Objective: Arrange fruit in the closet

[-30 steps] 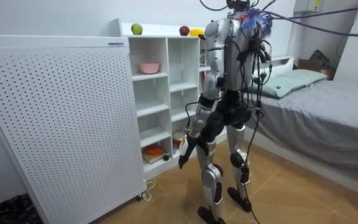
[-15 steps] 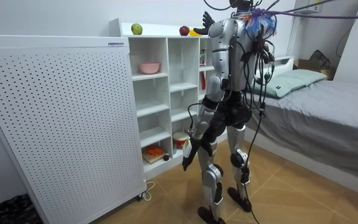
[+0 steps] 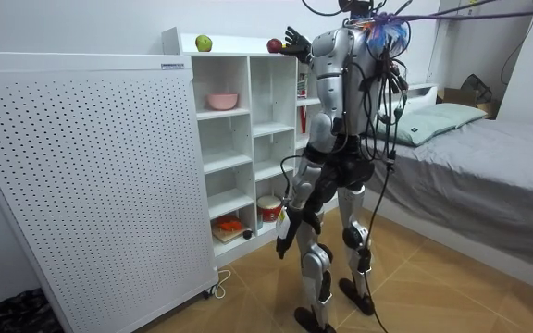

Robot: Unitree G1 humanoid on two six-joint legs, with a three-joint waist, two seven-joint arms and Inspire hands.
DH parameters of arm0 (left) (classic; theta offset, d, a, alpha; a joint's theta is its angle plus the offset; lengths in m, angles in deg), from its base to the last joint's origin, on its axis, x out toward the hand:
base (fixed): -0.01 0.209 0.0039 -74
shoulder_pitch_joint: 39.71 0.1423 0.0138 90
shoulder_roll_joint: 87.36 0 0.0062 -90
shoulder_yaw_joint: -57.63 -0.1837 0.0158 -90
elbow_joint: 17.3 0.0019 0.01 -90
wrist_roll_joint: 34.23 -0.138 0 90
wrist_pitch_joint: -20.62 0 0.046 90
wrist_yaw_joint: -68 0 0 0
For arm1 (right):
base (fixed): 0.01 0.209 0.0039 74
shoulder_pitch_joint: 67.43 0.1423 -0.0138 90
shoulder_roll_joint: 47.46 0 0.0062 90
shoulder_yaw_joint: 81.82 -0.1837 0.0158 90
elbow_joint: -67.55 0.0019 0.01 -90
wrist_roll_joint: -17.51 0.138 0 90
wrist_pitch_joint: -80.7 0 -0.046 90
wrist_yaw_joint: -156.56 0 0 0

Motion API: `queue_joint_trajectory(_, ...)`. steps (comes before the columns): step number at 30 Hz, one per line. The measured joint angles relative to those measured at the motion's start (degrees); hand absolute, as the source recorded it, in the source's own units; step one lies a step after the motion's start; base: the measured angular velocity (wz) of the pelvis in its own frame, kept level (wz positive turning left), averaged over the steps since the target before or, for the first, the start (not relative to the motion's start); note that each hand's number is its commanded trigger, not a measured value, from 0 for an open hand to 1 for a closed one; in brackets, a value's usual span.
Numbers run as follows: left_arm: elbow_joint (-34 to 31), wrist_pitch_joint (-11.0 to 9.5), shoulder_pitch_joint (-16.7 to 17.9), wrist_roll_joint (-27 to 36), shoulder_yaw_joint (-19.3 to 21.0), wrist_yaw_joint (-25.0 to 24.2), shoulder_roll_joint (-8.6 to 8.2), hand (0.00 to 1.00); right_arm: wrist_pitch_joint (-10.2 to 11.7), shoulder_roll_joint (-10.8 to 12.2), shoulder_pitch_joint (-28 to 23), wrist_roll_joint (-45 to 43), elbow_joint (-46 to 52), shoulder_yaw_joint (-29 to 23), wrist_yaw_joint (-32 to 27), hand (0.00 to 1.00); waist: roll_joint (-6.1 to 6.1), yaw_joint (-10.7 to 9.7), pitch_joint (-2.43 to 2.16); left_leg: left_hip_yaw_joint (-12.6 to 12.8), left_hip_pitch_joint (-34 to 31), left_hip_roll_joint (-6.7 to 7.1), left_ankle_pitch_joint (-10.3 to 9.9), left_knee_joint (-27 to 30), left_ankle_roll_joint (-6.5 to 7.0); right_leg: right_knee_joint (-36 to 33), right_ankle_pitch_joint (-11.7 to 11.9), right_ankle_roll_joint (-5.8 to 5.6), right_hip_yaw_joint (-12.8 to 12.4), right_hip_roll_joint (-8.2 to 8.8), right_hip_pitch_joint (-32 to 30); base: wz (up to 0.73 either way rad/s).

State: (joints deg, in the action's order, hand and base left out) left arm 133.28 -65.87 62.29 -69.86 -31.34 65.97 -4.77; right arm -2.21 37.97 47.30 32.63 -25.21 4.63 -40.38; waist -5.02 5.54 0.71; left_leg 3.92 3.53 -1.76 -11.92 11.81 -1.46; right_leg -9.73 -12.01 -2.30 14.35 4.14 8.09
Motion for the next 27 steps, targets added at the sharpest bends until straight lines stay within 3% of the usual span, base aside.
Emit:
queue_joint_trajectory(6, 0.0, 0.2, -0.3, -0.5, 0.8, -1.4, 0.37, 0.0, -0.9, -0.9, 2.1, 0.3, -3.2, 0.0, 3.8, 0.0, -0.53, -0.4, -0.23, -1.1, 0.9, 0.04, 0.0, -0.3, 0.0, 0.1, 0.0, 0.0, -0.1, -0.09, 0.6, 0.02)
queue_joint_trajectory(8, -0.4, 0.2, 0.0, -0.6, 1.0, -1.4, 0.7, 0.0, -1.1, -1.3, 3.6, 1.4, -5.7, -0.1, 4.9, 0.0, -0.77, -0.2, -0.52, -1.0, 1.2, 0.04, 0.0, -0.4, 0.0, 0.2, 0.0, 0.0, 0.1, -0.09, 0.7, 0.0)
queue_joint_trajectory(12, -2.3, 0.2, 0.1, -1.1, 2.3, -2.2, 1.48, 0.0, -1.7, -3.1, 8.0, 0.2, -10.1, 0.1, 7.1, 0.0, -1.28, -0.2, -0.6, -1.1, 0.1, 0.06, 0.0, -0.1, -0.02, 0.1, 0.0, 0.01, 0.3, -0.08, -0.2, 0.0)
queue_joint_trajectory(13, -2.3, 0.2, 0.1, -1.1, 2.3, -2.2, 1.69, 0.0, -1.8, -3.5, 8.5, 0.2, -11.0, 0.2, 7.5, 0.2, -1.43, -0.1, -0.65, -1.1, 0.1, 0.06, 0.0, -0.1, -0.02, 0.1, 0.0, 0.01, 0.3, -0.08, -0.1, 0.0)
queue_joint_trajectory(15, -2.4, 0.2, 0.1, -1.1, 2.3, -2.2, 1.88, 0.0, -1.9, -4.2, 9.0, 0.2, -12.2, 0.2, 7.8, 0.85, -1.73, 0.3, -0.56, -1.1, 0.1, 0.05, 0.0, 0.0, -0.04, 0.1, 0.0, 0.01, 0.3, -0.08, -0.2, 0.0)
queue_joint_trajectory(16, -2.7, 0.2, 0.1, -1.1, 2.3, -2.2, 1.88, 0.0, -2.1, -4.6, 9.0, 0.2, -12.2, 0.2, 7.9, 1.0, -1.89, 0.6, -0.54, -1.1, 0.0, 0.05, 0.0, 0.0, -0.04, 0.1, 0.0, 0.01, 0.3, -0.08, -0.2, 0.0)
queue_joint_trajectory(27, -4.7, 0.4, 0.9, -1.0, 2.2, -2.2, 2.06, 0.0, -3.0, -6.0, 9.3, 0.2, -12.3, 0.2, 9.6, 1.0, -2.86, 1.1, -0.5, -1.4, -0.8, 0.07, 0.0, 0.5, -0.05, 0.1, 0.0, 0.01, 0.7, -0.08, -0.3, 0.01)
